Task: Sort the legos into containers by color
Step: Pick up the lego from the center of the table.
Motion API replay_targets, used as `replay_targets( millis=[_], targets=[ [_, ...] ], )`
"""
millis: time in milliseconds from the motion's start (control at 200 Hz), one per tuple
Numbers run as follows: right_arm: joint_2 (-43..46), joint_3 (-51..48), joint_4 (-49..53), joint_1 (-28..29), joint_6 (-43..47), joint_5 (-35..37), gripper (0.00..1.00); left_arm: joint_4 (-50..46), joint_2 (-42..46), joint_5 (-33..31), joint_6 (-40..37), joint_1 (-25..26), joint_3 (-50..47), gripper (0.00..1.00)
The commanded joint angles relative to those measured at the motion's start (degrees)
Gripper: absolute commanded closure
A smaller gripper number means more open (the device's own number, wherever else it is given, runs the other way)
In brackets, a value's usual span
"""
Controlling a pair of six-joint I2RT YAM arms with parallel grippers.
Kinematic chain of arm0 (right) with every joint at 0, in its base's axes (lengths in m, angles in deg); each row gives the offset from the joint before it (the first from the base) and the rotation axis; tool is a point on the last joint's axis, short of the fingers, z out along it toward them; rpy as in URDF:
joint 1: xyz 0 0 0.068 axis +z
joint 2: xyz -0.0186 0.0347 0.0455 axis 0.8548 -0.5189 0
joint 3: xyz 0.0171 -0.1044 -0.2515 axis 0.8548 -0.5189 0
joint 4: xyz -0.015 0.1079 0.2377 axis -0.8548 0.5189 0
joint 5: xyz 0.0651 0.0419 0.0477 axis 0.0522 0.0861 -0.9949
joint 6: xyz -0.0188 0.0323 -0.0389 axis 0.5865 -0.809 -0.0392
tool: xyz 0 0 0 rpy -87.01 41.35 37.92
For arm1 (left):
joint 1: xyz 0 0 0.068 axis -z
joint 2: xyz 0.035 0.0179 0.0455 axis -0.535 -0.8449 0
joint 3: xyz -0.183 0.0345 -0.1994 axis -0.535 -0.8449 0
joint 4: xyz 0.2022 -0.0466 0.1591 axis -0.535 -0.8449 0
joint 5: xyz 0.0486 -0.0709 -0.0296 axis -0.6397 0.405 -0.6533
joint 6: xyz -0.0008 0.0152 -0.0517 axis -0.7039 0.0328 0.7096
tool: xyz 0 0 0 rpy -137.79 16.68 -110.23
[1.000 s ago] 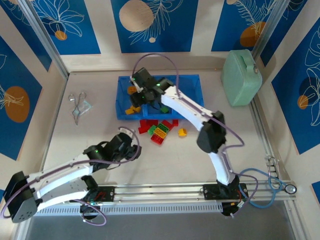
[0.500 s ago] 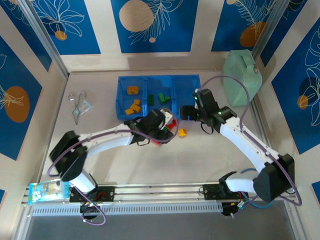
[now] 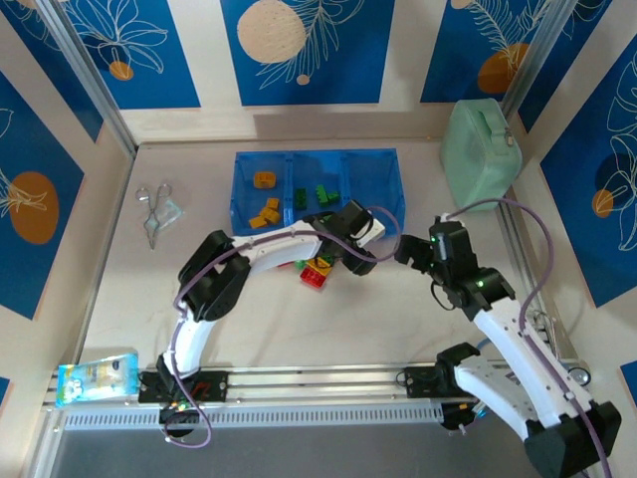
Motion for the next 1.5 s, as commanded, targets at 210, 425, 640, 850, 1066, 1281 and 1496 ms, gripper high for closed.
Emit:
replay_targets(
  millis=[210,425,640,850,1066,1281,1496],
  targets=[
    [3.97,-2.95,-0.13,-4.73,-2.5,-1.56,0.05,-4.57,-5.52,2.4,-2.23,0.43,6.31,0.32],
    [4.5,-2.72,-0.39,-5.33,-2.33,-1.95,0.05,-5.29,-8.11,2.92,-2.59,0.42,7.99,0.32],
    [4.76,-2.22,-0.22,-5.82,-2.28,-2.33,0.05,-5.61,-9.73,3.88,-2.33,0.42,8.51,0.4],
    [4.85,-2.26,-0.7,-6.14,-2.46,-2.74,0.05,-4.94,-8.21,4.07,-1.89,0.51,6.63,0.57],
    [5.24,-2.34,-0.19,-6.15,-2.59,-2.43,0.05,-3.29,-2.69,3.61,-0.42,0.38,2.61,0.68],
    [7.05,-2.96,0.42,-7.17,-2.03,-2.85,0.05,2.31,10.58,7.19,6.28,-4.93,-6.43,0.69],
    [3.83,-3.5,-0.95,-8.35,-1.83,-8.03,0.05,5.44,24.33,6.25,10.13,-14.73,-15.12,0.69]
  ],
)
